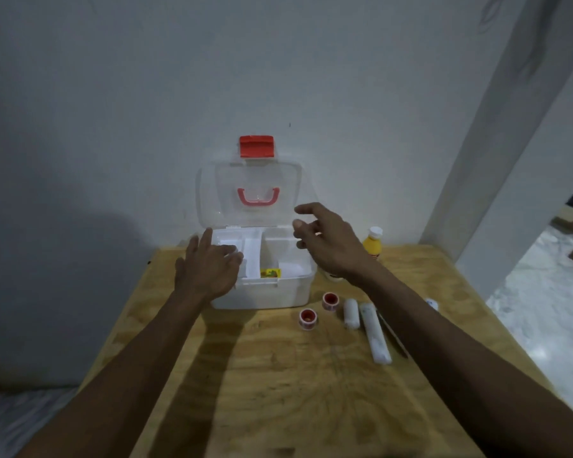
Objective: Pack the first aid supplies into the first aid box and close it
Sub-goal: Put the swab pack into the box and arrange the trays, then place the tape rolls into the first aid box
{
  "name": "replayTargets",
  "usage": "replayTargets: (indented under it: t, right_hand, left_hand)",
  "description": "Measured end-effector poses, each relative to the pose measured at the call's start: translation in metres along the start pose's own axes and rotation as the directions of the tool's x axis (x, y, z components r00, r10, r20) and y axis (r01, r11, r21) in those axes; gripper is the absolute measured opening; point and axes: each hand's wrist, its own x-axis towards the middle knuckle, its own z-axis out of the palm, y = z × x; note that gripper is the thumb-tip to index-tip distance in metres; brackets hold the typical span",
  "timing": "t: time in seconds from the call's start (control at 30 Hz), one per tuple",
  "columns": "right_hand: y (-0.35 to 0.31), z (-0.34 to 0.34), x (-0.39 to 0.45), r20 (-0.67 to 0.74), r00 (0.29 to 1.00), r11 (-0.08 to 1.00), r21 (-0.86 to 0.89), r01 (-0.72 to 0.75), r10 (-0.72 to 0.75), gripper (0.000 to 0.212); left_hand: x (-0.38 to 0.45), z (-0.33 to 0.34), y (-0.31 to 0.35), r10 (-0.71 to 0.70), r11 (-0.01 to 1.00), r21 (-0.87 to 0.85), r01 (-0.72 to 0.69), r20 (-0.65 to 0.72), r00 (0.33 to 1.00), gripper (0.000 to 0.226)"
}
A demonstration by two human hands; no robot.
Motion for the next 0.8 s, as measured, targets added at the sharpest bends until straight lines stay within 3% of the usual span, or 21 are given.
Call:
replayTargets:
  t: [0.1, 0.2, 0.27, 0.37, 0.5, 0.6, 0.8]
  right_hand:
    - [0.022, -0.017, -0.026, -0.207, 0.978, 1.000, 0.016, 0.019, -0.016, 0.024]
    - [0.051, -0.018, -0.054, -0.367, 0.930, 1.000, 0.011, -0.010, 0.013, 0.016]
    - [0.070, -0.011, -0.069, -0.406, 0.914, 1.000, -0.008, -0.025, 0.020, 0.013]
    - [0.092, 0.007, -0.082, -0.376, 0.925, 0.994, -0.066, -0.089, 0.058, 0.020]
    - [0.111, 0.024, -0.086, -0.310, 0.946, 0.978, -0.149, -0.147, 0.095, 0.035]
    - [0.118, 0.028, -0.080, -0.271, 0.955, 0.962, -0.207, -0.176, 0.116, 0.031]
    - [0.121, 0.033, -0.076, -0.249, 0.962, 0.940, -0.288, -0.184, 0.112, 0.026]
  left_hand:
    - [-0.008, 0.001, 0.008, 0.018, 1.000, -0.007, -0.021, -0.232, 0.973, 0.048]
    - [-0.033, 0.002, 0.025, 0.043, 0.988, -0.098, -0.122, -0.582, 0.812, 0.043]
    - [-0.059, 0.010, 0.040, 0.038, 0.960, -0.179, -0.214, -0.678, 0.734, 0.033]
    - [-0.099, 0.036, 0.062, 0.047, 0.883, -0.352, -0.311, -0.592, 0.804, 0.030]
    - [-0.124, 0.078, 0.078, 0.049, 0.851, -0.482, -0.210, -0.324, 0.945, 0.036]
    - [-0.120, 0.100, 0.081, 0.092, 0.873, -0.443, -0.201, -0.256, 0.962, 0.030]
    - [-0.113, 0.104, 0.089, 0.062, 0.941, -0.307, -0.141, -0.255, 0.965, 0.024]
